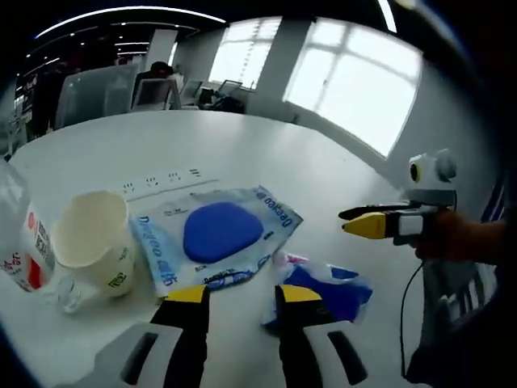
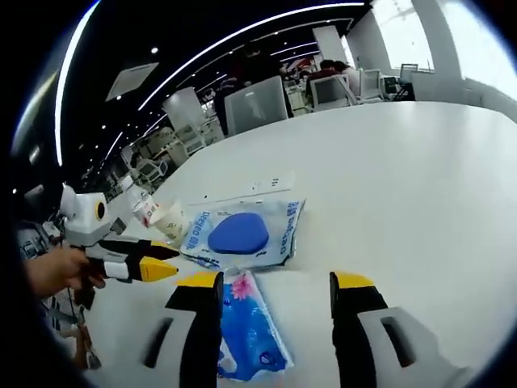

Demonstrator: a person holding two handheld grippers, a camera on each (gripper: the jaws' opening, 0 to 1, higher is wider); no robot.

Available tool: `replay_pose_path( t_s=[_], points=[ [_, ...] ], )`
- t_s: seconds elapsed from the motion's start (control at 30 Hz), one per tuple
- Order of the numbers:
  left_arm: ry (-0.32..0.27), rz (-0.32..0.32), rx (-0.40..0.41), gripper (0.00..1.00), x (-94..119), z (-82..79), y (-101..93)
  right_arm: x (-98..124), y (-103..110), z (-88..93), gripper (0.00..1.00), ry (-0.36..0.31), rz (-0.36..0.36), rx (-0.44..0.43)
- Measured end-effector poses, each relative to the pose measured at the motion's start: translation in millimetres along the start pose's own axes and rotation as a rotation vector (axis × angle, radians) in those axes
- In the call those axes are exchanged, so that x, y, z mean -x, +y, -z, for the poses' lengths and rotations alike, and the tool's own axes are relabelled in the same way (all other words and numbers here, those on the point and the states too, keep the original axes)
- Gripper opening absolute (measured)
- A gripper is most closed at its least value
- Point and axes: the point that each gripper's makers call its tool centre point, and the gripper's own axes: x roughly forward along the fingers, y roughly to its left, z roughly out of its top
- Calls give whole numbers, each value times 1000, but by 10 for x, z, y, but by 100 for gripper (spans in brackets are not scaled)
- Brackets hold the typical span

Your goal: Arrange the tabletop items into an orderly group along one side of the table until the central work area is clear of visible clutter.

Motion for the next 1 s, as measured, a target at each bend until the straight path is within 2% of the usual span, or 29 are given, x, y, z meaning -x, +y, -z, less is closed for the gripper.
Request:
replay_pose_path(
  t_s=[0.27, 0.43, 0.53, 0.73, 0.87, 0.93, 1.0],
  points=[
    [41, 55, -50, 31, -83, 96, -133, 285, 155, 319, 54, -1, 33, -42],
    [51, 88, -94, 29, -112, 139, -182, 458, 199, 574, 55, 5, 113, -55],
    [59, 96, -105, 28, -151, 163, -186, 500, 266, 682, 55, 15, 124, -78],
    [85, 117, -116, 24, -230, 227, -230, 488, 389, 897, 49, 46, 149, -101],
    [93, 117, -120, 10, -253, 270, -230, 417, 463, 1052, 42, 83, 154, -136],
    [99, 127, -119, 7, -277, 299, -243, 396, 483, 1093, 40, 90, 161, -138],
    [104, 134, -129, 5, -283, 315, -267, 385, 501, 1145, 33, 105, 167, -145]
  ],
)
